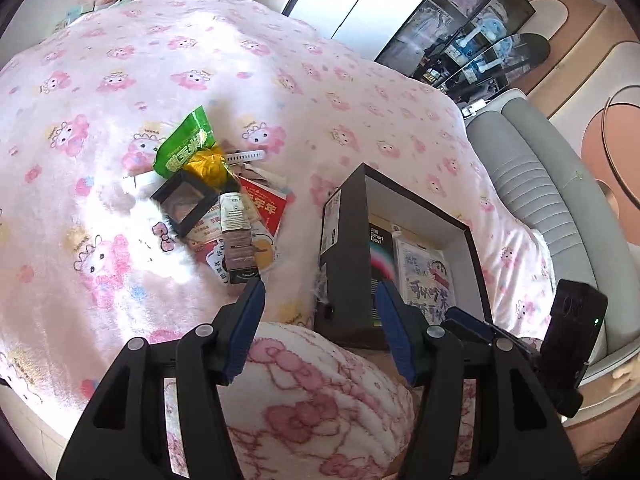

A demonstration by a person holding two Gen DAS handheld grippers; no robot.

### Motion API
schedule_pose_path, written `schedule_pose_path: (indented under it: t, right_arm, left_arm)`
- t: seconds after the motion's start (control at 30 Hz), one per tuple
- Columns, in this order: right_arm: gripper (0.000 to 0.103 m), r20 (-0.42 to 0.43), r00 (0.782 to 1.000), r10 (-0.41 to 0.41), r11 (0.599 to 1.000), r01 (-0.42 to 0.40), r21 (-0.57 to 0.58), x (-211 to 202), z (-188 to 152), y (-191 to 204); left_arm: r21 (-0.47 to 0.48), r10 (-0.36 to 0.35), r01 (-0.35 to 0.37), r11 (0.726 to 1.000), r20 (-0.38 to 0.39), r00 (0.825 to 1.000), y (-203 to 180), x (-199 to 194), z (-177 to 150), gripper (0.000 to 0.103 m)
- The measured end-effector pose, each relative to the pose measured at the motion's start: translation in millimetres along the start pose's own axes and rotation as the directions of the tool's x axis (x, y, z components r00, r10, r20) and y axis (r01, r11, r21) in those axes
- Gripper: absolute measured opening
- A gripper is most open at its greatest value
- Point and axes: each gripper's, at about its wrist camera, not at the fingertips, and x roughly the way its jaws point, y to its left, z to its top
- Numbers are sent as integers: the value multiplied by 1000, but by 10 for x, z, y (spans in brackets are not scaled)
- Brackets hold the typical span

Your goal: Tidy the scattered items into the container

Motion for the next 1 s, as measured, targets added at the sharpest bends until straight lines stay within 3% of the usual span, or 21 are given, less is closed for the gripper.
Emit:
schedule_pose_path:
  t: [0.2,0.3,0.4,0.6,0.7,0.8,0.9,1.0]
  right_arm:
    - [49,8,998,66,998,-66,-8,90,-33,23]
    - [49,-44,998,-34,999,33,-33,158,50,93]
    - [49,-72,993,-91,995,88,-51,268,274,166]
    - [49,-135,988,-80,991,64,-121,742,909,487]
    - [49,-239,970,-53,992,24,-121,1167,1002,644]
    - [49,-344,938,-42,995,8,-99,1622,950,731]
    - [49,-408,908,-94,992,51,-117,2030,902,774]
    - [49,-472,870,-144,987,95,-127,2357,845,748]
  left_arm:
    - [-8,15,-15,1000,13,1000,43,26,89,58]
    - [-10,44,-43,999,29,999,62,12,143,58]
    - [-51,102,-100,994,29,994,212,48,244,58]
    - [-117,106,-109,987,-36,994,727,252,425,58]
    - [-150,86,-98,984,-89,992,969,475,454,58]
    - [-186,76,-100,977,-136,988,1156,682,427,58]
    - [-224,-2,-37,974,-171,985,1282,861,427,58]
    - [-236,-6,-38,971,-183,983,1339,946,424,58]
